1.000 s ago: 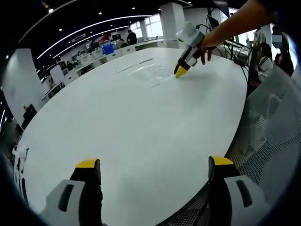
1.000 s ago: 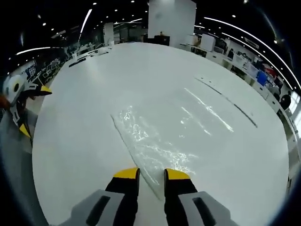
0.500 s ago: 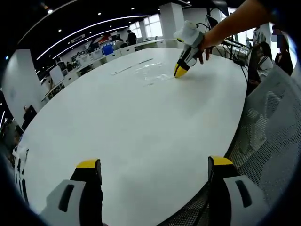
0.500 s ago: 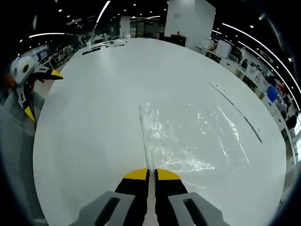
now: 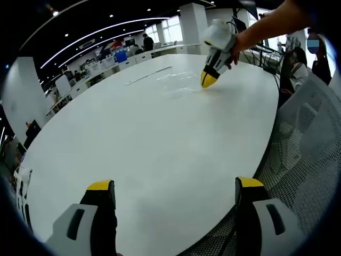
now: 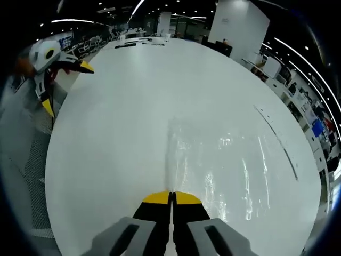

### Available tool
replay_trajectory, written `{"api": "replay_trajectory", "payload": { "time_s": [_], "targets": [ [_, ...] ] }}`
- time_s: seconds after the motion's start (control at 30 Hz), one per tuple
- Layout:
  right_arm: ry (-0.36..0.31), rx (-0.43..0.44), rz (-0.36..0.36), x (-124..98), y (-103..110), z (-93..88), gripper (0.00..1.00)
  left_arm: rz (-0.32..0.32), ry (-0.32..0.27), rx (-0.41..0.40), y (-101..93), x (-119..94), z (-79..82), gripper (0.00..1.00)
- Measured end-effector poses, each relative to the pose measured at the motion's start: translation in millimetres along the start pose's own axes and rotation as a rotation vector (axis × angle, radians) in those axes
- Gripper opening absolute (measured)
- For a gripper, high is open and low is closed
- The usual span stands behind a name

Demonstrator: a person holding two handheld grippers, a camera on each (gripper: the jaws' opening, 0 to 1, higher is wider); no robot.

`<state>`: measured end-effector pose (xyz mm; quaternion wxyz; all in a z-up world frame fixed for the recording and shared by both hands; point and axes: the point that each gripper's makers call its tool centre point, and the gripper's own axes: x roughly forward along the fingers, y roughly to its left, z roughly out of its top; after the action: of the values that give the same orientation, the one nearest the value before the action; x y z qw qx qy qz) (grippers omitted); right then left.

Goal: Open the resealable bag by pulling the two sides of the seal apart until the entire bag opening is separated and visibly accessible.

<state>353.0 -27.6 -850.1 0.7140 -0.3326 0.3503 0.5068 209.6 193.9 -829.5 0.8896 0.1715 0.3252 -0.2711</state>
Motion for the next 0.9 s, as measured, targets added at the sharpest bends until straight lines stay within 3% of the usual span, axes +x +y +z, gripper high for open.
{"api": "replay_trajectory", "payload": {
  "time_s": [0.67,0.9],
  "targets": [
    [-0.049,-0.215,0.023,-33.1,40.8,12.7,0.00,-0.036,-0.006,-0.019,-0.7,-0.8,8.8,0.89],
    [-0.066,-0.252,0.025,-41.2,52.6,17.1,0.00,-0.047,-0.021,0.000,3.3,3.3,23.8,0.87]
  ]
}}
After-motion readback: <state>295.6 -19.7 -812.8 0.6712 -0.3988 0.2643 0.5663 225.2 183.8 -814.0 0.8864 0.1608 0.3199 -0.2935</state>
